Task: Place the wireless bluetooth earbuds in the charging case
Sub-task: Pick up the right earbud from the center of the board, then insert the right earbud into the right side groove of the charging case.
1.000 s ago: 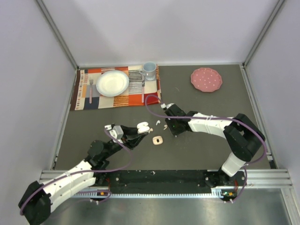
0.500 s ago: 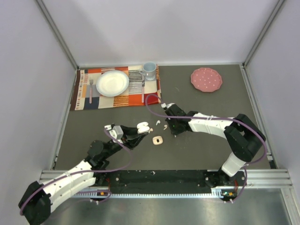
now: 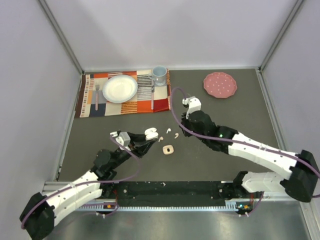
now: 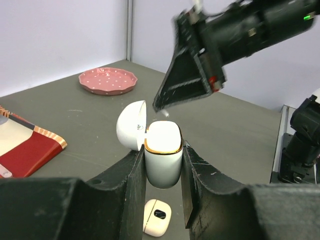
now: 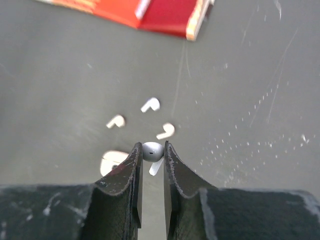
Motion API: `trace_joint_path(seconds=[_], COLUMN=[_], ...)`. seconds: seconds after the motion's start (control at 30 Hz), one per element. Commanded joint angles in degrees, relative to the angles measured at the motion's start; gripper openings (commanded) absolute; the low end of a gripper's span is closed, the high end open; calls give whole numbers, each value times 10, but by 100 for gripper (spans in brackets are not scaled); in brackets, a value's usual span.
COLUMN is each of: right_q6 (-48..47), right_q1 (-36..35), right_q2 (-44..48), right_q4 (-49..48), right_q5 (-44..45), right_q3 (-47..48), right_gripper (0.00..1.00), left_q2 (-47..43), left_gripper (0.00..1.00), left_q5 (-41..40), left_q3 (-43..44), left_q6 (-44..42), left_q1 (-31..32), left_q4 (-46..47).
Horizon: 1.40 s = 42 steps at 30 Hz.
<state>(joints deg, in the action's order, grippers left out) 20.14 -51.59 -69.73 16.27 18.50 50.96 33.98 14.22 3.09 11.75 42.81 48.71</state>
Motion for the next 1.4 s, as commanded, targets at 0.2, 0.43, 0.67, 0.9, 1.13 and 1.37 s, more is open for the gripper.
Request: trace_joint_path(seconds=[0.2, 0.43, 0.67, 0.9, 1.13, 1.37], right_q6=[-58, -98, -141, -171, -170, -148], right_q1=[-129, -182, -218, -232, -236, -236], right_q2=[130, 165, 161, 152, 128, 112], right_q4=[-158, -240, -311, -396, -437, -444], right_q5=[188, 185, 173, 152, 124, 103], right_q3=[-36, -42, -58, -96, -103, -104], right_gripper=[0, 0, 0, 0, 0, 0], left_q2=[50, 64, 68, 70, 80, 92], left_gripper=[0, 0, 0, 0, 0, 0], left_q5=[-5, 0, 6, 17, 37, 58], left_q3=[11, 16, 23, 28, 30, 34], left_q6=[19, 19, 19, 28, 28, 21], left_q1=[2, 3, 2, 3, 3, 3], left_q4=[69, 83, 88, 98, 112, 135])
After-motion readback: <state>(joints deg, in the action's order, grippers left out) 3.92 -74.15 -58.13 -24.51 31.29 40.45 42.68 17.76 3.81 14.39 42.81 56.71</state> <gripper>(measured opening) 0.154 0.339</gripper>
